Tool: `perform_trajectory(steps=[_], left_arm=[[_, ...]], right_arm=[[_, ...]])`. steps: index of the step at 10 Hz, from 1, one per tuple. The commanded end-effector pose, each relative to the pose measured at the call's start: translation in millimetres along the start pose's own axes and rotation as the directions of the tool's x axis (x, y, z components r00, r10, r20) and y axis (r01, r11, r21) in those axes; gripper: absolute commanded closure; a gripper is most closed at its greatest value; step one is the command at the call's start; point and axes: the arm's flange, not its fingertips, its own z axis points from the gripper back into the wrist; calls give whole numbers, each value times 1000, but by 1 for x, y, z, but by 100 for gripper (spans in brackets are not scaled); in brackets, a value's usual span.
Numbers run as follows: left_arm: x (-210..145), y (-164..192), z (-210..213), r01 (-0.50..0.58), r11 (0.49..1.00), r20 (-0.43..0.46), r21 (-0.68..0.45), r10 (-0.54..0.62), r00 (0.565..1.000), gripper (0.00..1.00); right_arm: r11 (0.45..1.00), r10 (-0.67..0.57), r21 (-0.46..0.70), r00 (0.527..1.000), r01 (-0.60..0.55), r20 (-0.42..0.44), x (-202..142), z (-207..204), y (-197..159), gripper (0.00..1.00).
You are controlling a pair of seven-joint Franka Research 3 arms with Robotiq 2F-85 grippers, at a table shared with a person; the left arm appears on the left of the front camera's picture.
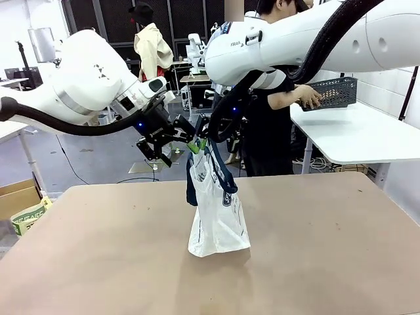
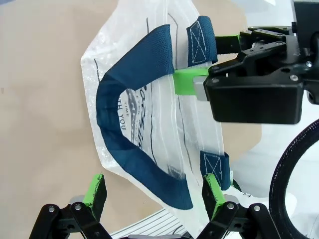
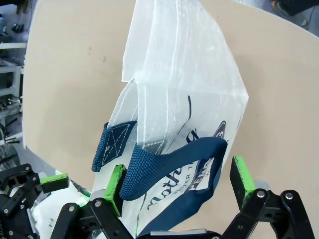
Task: Transfer purchased items from the store into the shopping bag.
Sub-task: Open the Reusable shopping bag in the center of the table.
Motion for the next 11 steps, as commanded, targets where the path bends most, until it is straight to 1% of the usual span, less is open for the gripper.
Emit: perform_trajectory(steps=[1, 3, 4, 5, 6, 7, 8, 9, 11], left_arm=[[10, -5, -8, -7, 1000, 6, 15, 7, 1000, 0], [10, -6, -22, -17, 998, -12, 53, 18, 1000, 0], [11, -3, -28, -21, 998, -12, 54, 22, 1000, 0], [10, -1, -33, -14, 994, 4, 109, 14, 1000, 0], [9, 3, -34, -17, 993, 20, 113, 15, 1000, 0], [8, 9, -34, -15, 991, 45, 131, 9, 999, 16], [7, 14, -34, -22, 990, 52, 141, 15, 999, 35], [6, 16, -33, -20, 990, 60, 142, 12, 998, 54], [6, 18, -34, -31, 992, 66, 123, 23, 998, 93]], right_arm=[[1000, -12, 10, 1000, 13, -23, -1, -4, -2, 0], [1000, -14, 10, 1000, 15, -25, -2, -4, -2, 0], [1000, -13, 5, 1000, 13, -22, -2, -5, -2, 0], [1000, 0, 6, 1000, 0, -17, -4, -5, -1, 0], [999, 36, -1, 999, -36, 4, -9, -6, -3, 0], [996, 78, -32, 997, -77, 14, -13, -7, -8, 0], [994, 103, -43, 995, -102, 13, -17, -8, -10, 0], [978, 200, -61, 979, -199, 25, -22, -10, -11, 14], [978, 197, -69, 980, -196, 17, -26, -13, -9, 53]])
